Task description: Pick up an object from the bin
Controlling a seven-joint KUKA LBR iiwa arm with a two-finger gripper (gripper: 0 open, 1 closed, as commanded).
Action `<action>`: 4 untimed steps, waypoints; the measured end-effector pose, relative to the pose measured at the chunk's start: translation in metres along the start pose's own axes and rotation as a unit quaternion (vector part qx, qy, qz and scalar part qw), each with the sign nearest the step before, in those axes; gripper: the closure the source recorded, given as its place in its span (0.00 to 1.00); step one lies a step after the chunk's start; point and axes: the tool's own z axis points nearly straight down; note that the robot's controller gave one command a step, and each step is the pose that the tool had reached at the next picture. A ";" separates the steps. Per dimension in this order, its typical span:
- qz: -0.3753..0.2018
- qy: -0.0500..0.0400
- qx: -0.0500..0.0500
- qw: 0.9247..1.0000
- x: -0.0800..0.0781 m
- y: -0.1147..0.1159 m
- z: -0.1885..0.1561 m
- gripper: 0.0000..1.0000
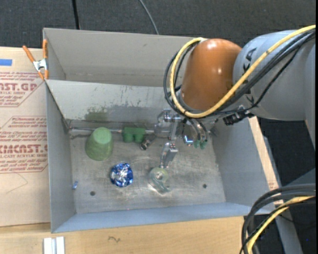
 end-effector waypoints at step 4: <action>-0.059 -0.001 0.000 0.998 0.053 0.137 0.114 1.00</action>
Offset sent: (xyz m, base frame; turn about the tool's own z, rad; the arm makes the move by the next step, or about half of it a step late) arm -0.0472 0.0099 -0.1166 -0.1131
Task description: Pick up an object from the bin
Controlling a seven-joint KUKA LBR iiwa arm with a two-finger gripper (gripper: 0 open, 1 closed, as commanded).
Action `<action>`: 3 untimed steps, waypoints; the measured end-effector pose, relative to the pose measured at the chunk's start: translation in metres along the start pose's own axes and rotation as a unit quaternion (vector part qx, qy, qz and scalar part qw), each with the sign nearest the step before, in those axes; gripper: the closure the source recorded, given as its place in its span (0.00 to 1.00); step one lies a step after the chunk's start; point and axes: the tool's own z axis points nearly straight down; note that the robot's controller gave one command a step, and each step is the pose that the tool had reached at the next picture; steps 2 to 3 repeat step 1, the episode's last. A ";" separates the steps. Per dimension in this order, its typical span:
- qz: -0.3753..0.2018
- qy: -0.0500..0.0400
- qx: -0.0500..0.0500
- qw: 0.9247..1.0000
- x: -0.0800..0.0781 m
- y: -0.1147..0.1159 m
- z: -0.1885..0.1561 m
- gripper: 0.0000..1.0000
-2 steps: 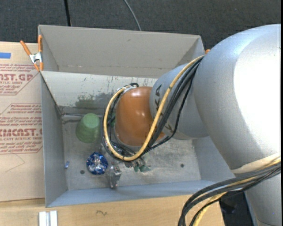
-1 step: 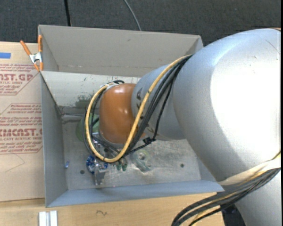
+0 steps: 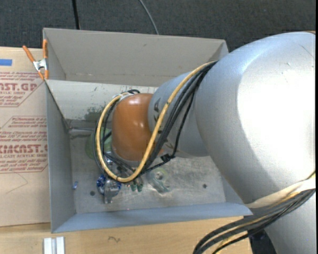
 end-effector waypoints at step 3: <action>-0.011 -0.003 0.001 1.000 -0.022 -0.063 -0.209 1.00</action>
Offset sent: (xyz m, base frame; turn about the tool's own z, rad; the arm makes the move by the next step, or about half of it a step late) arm 0.0262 -0.0603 0.2043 -0.0232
